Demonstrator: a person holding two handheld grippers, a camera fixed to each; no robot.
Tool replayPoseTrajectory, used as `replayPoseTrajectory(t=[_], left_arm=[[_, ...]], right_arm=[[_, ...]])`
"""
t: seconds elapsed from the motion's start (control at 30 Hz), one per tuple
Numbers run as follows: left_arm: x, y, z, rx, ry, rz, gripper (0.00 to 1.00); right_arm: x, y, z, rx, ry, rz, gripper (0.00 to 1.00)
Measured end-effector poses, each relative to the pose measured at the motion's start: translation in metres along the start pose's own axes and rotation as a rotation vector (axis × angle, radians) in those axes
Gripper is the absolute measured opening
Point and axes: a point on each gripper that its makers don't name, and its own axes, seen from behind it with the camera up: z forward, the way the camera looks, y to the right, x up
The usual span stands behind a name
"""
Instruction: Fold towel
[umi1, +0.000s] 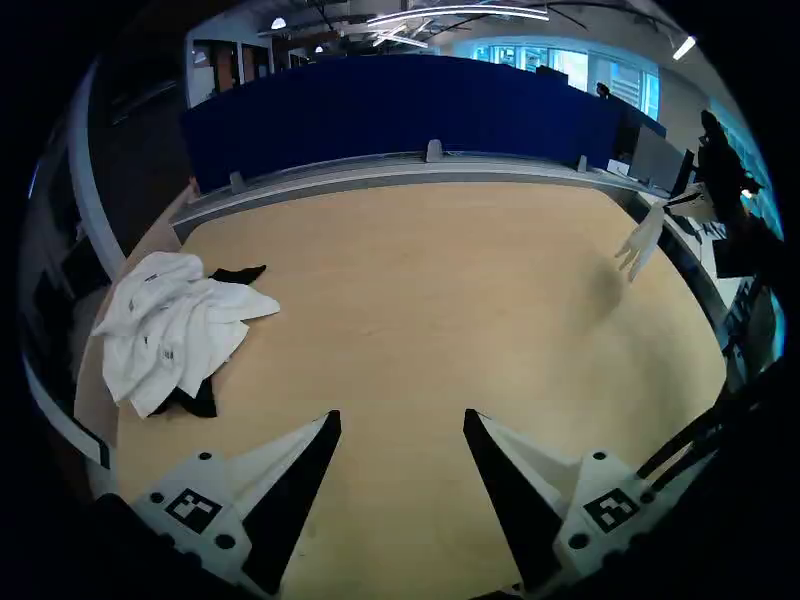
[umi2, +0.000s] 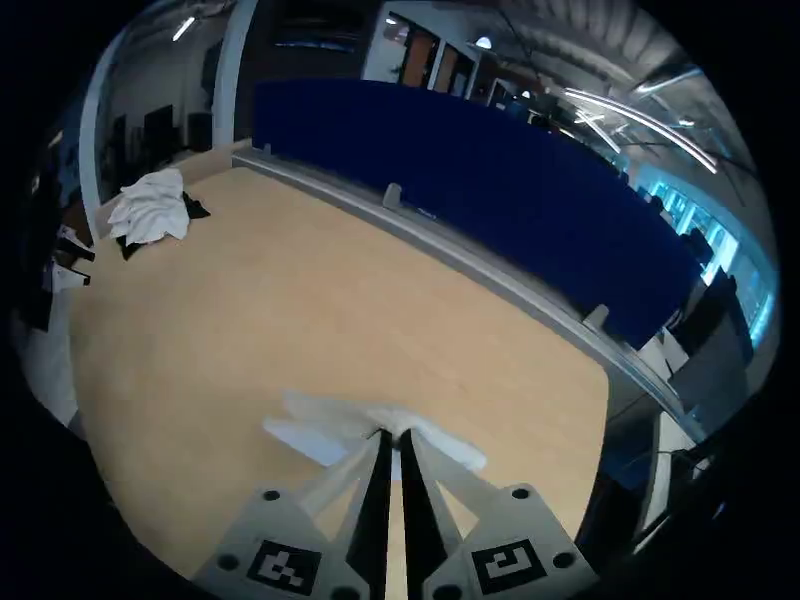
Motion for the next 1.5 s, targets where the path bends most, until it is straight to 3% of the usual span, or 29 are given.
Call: replayPoseTrajectory(t=[0.37, 0.7, 1.0, 1.5], left_arm=[[-0.001, 0.009, -0.004, 0.006, -0.008, 0.013, 0.91], [-0.003, 0.015, -0.006, 0.006, -0.011, 0.025, 0.91], [-0.009, 0.016, -0.008, 0.008, -0.022, 0.042, 0.91], [-0.013, 0.009, -0.009, 0.023, -0.025, 0.045, 0.91]], right_arm=[[-0.035, 0.006, 0.006, 0.018, -0.037, 0.005, 0.06], [-0.105, 0.008, -0.007, 0.021, -0.121, 0.022, 0.06], [-0.172, 0.010, -0.008, -0.019, -0.217, 0.077, 0.06], [-0.236, 0.014, 0.002, -0.098, -0.343, 0.153, 0.06]])
